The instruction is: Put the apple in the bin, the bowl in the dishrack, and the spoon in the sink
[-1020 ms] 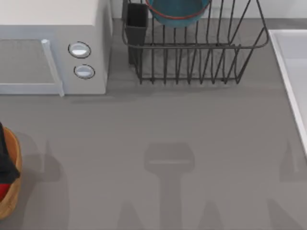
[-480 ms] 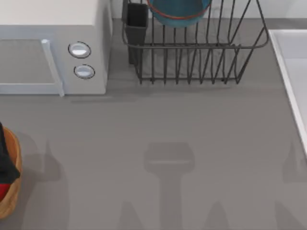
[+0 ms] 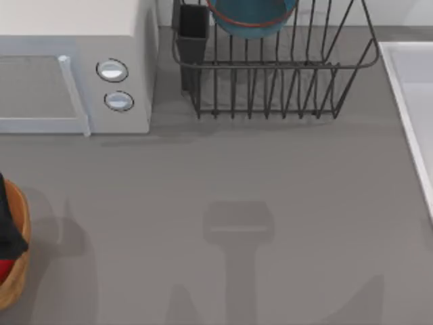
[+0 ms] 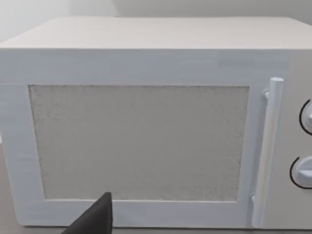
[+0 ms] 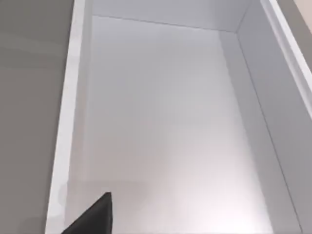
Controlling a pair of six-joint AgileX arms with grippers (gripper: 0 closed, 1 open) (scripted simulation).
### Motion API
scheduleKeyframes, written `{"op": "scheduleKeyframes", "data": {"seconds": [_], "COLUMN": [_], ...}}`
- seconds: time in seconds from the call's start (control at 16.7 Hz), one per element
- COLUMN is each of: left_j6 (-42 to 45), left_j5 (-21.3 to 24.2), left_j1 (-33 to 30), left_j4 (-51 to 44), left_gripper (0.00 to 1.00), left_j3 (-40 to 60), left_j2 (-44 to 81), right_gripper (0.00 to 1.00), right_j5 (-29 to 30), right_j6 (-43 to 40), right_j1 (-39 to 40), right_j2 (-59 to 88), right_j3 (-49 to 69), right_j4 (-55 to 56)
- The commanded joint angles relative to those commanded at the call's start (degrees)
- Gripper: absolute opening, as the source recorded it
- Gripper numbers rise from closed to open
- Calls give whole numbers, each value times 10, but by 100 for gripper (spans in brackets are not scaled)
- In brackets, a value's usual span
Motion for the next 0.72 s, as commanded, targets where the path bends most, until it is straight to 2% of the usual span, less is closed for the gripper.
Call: {"op": "scheduleKeyframes", "data": {"seconds": [0.42, 0.72], "left_j6": [0, 0], "left_j5": [0, 0], "left_j1": [0, 0], "left_j4": [0, 0], "left_gripper": [100, 100], "left_j3": [0, 0], "left_j2": [0, 0], "right_gripper": [100, 100], "right_j5": [7, 4], "right_j6": [-154, -230], "right_j1": [-138, -212], "right_j2": [372, 542], "right_j3": [218, 337], "right_j4": [-239, -360]}}
